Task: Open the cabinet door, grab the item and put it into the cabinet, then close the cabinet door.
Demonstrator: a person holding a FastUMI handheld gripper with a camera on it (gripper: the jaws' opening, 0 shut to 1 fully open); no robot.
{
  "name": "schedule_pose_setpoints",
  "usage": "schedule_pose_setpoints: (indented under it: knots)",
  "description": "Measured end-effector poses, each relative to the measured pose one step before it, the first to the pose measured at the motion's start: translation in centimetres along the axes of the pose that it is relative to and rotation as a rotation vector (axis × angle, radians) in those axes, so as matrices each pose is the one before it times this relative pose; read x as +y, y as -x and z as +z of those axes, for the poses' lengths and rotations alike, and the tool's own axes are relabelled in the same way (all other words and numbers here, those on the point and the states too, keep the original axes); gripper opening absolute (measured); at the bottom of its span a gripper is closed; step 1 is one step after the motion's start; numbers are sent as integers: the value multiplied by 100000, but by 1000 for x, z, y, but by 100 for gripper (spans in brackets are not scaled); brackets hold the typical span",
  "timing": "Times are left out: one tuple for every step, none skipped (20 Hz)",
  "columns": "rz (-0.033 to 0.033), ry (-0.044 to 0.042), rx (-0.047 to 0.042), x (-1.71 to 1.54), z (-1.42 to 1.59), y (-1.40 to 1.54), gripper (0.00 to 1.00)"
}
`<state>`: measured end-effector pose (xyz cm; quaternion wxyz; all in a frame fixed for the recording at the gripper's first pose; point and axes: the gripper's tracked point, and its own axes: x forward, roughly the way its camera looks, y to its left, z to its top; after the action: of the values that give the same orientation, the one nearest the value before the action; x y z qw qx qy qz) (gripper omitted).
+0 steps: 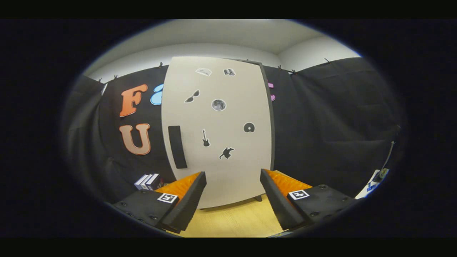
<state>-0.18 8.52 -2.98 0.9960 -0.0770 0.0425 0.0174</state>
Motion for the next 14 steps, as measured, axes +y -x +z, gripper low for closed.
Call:
schedule_pose_setpoints:
  knots:
    - [-265, -653, -163, 42, 15, 32, 97]
    - [190, -407, -180, 53, 20, 56, 97]
    - [25, -20, 38, 35, -111, 109, 97]
    - [-152, 248, 62, -12, -48, 98, 97]
    - [-250, 185, -32, -8, -17, 45, 97]
    - [93, 19, -161, 17, -19, 157, 97]
    - [76, -103, -88, 30, -23, 195, 97]
    - [-55, -148, 93, -12, -104, 163, 97]
    - [-37, -100, 237, -34, -133, 160, 97]
    - [-161, -191, 81, -83, -70, 166, 97]
    - [-255, -166, 134, -63, -86, 148, 97]
    - [-282, -124, 176, -60, -72, 113, 97]
    - [-160, -51, 89, -63, -68, 111, 97]
    - [-178, 24, -5, 15, -49, 116, 97]
